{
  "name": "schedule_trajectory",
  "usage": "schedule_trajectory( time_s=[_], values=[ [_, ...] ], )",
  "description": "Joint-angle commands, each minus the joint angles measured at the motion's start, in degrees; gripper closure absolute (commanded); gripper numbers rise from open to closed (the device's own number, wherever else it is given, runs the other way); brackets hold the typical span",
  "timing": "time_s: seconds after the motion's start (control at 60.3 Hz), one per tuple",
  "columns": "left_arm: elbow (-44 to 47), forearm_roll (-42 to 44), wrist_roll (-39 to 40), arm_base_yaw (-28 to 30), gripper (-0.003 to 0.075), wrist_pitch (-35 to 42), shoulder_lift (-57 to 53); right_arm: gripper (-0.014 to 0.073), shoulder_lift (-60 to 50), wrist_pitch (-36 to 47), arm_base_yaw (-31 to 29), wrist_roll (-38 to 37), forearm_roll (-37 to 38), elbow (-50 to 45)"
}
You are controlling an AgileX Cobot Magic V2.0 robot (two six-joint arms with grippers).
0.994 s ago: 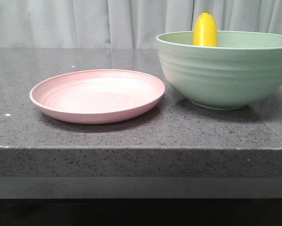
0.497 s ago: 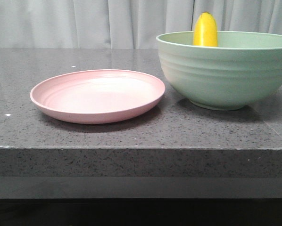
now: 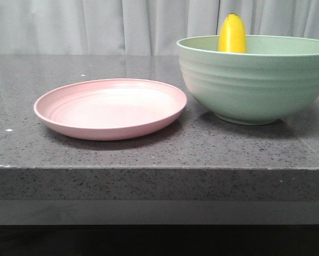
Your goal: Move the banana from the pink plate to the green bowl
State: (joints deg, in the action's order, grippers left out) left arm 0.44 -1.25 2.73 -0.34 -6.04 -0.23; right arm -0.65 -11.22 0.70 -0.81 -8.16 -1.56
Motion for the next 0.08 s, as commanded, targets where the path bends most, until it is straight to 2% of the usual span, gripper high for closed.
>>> schedule_trajectory(
  time_s=[0.0, 0.066],
  values=[
    [0.1, -0.6, 0.2, 0.0, 0.0741, 4.6, -1.1, 0.0655, -1.3, 4.3, -0.3, 0.2, 0.3, 0.0],
    [0.1, -0.6, 0.2, 0.0, 0.0741, 4.6, -1.1, 0.0655, -1.3, 4.3, -0.3, 0.2, 0.3, 0.0]
  ],
)
